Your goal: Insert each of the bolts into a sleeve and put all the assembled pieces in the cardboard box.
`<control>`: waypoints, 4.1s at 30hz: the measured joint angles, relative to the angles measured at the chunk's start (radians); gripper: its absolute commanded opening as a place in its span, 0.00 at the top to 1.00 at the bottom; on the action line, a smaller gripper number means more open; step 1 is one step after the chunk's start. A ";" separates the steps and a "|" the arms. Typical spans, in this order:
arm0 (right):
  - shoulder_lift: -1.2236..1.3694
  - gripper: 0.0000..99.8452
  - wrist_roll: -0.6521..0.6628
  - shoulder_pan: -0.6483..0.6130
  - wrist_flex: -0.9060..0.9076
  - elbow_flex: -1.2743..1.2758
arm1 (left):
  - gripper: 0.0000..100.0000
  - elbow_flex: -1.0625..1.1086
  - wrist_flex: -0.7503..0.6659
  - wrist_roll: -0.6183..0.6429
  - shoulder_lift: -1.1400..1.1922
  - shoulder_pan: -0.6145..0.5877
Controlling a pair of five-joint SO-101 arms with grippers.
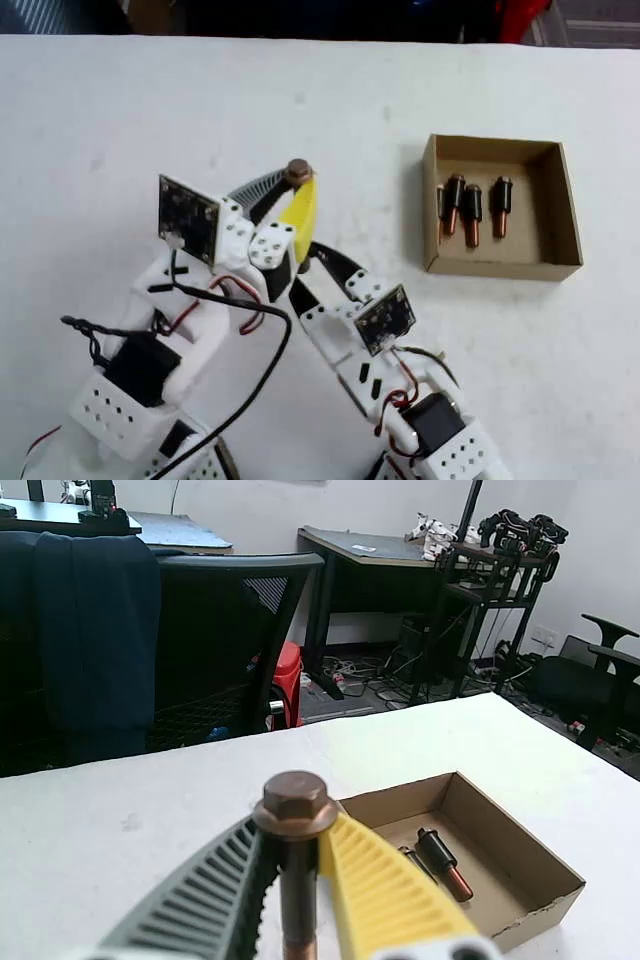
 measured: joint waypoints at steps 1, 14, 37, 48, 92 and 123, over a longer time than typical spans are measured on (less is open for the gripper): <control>0.000 0.98 0.000 0.000 0.000 0.000 | 0.98 0.000 0.000 0.000 0.000 0.000; 0.000 0.98 0.000 0.000 0.000 0.000 | 0.98 0.002 0.072 0.000 -0.092 0.000; 0.000 0.98 0.006 0.002 0.000 0.000 | 0.98 0.161 0.011 0.003 -0.126 0.005; 0.002 0.98 0.006 0.002 0.000 0.000 | 0.98 0.233 -0.017 0.005 -0.146 0.006; 0.002 0.98 0.006 -0.003 0.025 0.000 | 0.98 0.058 0.118 0.000 -0.132 -0.256; 0.002 0.98 0.006 -0.002 0.101 0.000 | 0.98 0.451 0.390 -0.187 -0.629 -0.470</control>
